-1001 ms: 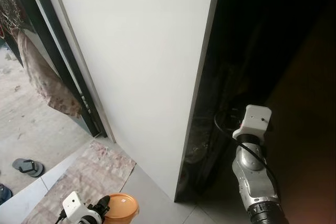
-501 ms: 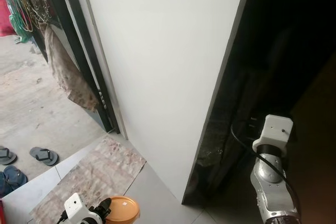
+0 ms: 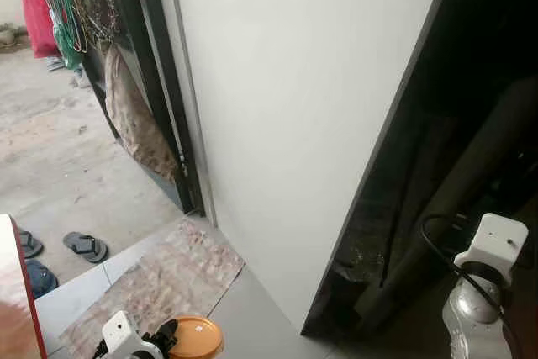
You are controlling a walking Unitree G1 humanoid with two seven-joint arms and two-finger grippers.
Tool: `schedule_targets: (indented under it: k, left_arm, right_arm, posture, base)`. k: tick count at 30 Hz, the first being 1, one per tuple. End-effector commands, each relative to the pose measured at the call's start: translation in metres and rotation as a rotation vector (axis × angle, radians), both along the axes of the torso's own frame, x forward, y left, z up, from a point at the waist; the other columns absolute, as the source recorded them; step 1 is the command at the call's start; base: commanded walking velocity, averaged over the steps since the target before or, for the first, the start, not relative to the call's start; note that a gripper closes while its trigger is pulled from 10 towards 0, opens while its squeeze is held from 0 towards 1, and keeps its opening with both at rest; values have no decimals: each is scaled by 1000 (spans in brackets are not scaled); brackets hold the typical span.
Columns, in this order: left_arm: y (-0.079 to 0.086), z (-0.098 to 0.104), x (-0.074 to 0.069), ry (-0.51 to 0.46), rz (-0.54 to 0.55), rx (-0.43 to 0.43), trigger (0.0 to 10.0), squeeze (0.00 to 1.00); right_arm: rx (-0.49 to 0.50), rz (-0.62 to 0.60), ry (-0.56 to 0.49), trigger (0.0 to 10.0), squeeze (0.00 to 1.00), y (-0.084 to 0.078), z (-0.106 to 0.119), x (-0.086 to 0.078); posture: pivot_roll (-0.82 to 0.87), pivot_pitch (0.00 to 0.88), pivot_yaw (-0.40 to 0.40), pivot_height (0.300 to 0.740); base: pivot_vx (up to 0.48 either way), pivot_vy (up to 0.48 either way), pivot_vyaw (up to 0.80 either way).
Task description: Restocking fridge
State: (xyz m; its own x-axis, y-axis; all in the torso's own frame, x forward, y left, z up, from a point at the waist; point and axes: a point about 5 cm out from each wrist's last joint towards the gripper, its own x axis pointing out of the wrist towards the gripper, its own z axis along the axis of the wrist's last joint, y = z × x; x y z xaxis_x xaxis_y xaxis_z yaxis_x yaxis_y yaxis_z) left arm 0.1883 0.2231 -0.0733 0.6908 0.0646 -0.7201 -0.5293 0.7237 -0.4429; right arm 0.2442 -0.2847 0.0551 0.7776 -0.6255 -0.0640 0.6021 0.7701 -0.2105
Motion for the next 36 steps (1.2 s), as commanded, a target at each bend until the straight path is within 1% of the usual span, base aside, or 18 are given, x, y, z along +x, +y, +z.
schedule_targets:
  k: [1,3,6,9,11,14,18,21,22,23,24,25,27,30,31,32,35,36]
  left_arm:
    - [-2,-2,-2,11,-6,5,10000,0]
    - [-2,-2,-2,13,-7,6,10000,0]
    - [-3,-2,-3,14,-7,6,10000,0]
    - [-4,-2,-3,16,-11,7,10000,0]
    - [-4,-2,-3,16,-12,8,10000,0]
    - [-4,-2,-2,17,-16,12,10000,0]
    - [-4,-3,-3,21,-19,16,10000,0]
    - [-4,-3,-4,25,-23,19,10000,0]
    - [-4,-3,-4,26,-23,20,10000,0]
    - [-3,-3,-4,27,-24,22,10000,0]
    - [-3,-3,-4,27,-24,22,10000,0]
    - [-3,-3,-4,29,-25,25,10000,0]
    - [-3,-3,-4,31,-26,28,10000,0]
    - [-3,-3,-5,33,-29,31,10000,0]
    - [-3,-3,-5,33,-31,33,10000,0]
    - [-3,-4,-5,34,-32,35,10000,0]
    - [-2,-3,-5,36,-36,47,10000,0]
    - [-2,-3,-5,36,-36,47,10000,0]
  right_arm:
    - [124,-35,206,10000,0,-7,-44,-25]
    - [153,8,253,10000,0,-1,-54,-28]
    - [242,116,391,10000,0,14,-81,-37]
    - [280,183,516,10000,0,24,-100,-50]
    - [333,235,593,10000,0,35,-115,-62]
    - [355,329,706,10000,0,48,-129,-74]
    - [365,388,759,10000,0,54,-135,-79]
    - [378,393,720,10000,0,55,-133,-75]
    - [392,386,659,10000,0,54,-128,-67]
    - [373,394,606,10000,0,51,-122,-58]
    - [373,394,606,10000,0,51,-122,-58]
    - [355,395,553,10000,0,48,-116,-50]
    - [361,386,500,10000,0,46,-110,-43]
    - [326,391,385,10000,0,39,-92,-23]
    - [303,384,312,10000,0,34,-80,-11]
    - [288,375,274,10000,0,30,-73,-5]
    - [269,377,226,10000,0,29,-64,5]
    - [269,377,226,10000,0,29,-64,5]
  posture:
    - [-59,30,8,740]
    - [-60,32,7,740]
    - [-62,31,7,740]
    - [-60,29,6,740]
    - [-58,28,6,740]
    - [-58,28,8,740]
    - [-54,27,11,740]
    - [-51,26,13,740]
    - [-56,27,14,740]
    - [-56,27,14,740]
    - [-56,27,14,740]
    - [-56,29,15,740]
    - [-60,30,17,740]
    - [-63,30,19,740]
    - [-63,30,19,740]
    - [-63,30,19,740]
    - [-65,33,17,740]
    - [-65,33,17,740]
  base:
    - [0,0,0]
    - [0,0,0]
    - [0,0,0]
    - [0,0,0]
    - [0,0,0]
    - [0,0,0]
    - [0,0,0]
    - [0,0,0]
    - [0,0,0]
    - [0,0,0]
    - [0,0,0]
    - [0,0,0]
    - [0,0,0]
    - [0,0,0]
    - [0,0,0]
    - [0,0,0]
    - [0,0,0]
    - [0,0,0]
